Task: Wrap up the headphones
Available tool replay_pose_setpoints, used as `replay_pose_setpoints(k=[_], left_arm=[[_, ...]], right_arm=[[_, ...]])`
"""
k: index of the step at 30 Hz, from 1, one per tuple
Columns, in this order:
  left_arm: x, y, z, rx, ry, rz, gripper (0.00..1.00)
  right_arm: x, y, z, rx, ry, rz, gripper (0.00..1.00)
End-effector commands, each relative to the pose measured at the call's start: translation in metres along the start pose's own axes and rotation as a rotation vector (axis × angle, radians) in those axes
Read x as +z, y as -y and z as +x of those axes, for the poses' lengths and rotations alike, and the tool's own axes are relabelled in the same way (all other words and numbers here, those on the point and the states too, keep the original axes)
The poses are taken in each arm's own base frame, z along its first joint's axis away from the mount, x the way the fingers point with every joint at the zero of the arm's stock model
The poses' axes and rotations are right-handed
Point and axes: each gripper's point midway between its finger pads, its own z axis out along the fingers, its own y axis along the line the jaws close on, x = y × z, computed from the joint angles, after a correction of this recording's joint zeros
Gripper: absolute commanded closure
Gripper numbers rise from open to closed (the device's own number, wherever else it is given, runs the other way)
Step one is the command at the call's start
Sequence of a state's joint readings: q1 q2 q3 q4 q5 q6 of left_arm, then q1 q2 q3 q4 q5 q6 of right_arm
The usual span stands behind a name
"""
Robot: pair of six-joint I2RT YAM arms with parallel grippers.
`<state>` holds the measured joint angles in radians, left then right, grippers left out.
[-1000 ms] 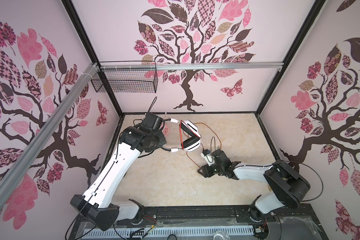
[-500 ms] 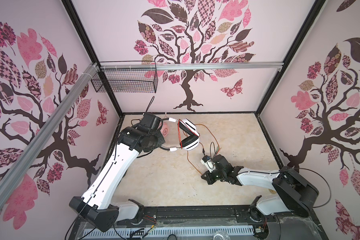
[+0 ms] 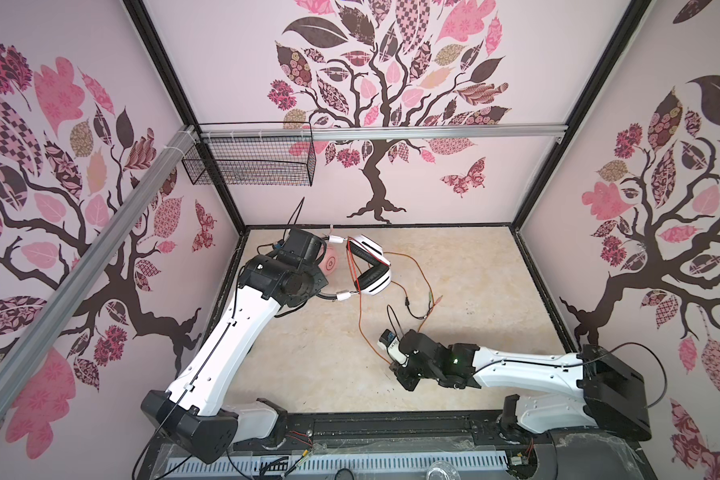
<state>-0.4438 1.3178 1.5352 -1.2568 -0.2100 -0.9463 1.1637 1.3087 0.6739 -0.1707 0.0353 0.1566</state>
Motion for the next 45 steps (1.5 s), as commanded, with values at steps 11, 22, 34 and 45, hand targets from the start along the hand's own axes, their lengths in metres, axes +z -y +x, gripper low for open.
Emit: replay_pose_setpoints(k=[11,22,34,45], left_arm=[[0.008,-0.008,-0.027,-0.108,0.141,-0.087,1.0],[0.01,-0.02,-0.031,-0.092,0.203,-0.213,1.0],[0.017,-0.019,-0.029,0.035,0.221,-0.277,1.0],[0.033,-0.023,-0.011,0.363,0.144,-0.328,1.0]], right_arm=[[-0.091,-0.034,-0.062,-0.188,0.21,0.035,1.0],[-0.143,-0.039,-0.08,-0.233,0.348,-0.018,1.0],[-0.187,-0.002,-0.124,-0.213,0.468,0.238,1.0],[-0.186,0.057,-0.175,-0.17,0.532,0.437,1.0]])
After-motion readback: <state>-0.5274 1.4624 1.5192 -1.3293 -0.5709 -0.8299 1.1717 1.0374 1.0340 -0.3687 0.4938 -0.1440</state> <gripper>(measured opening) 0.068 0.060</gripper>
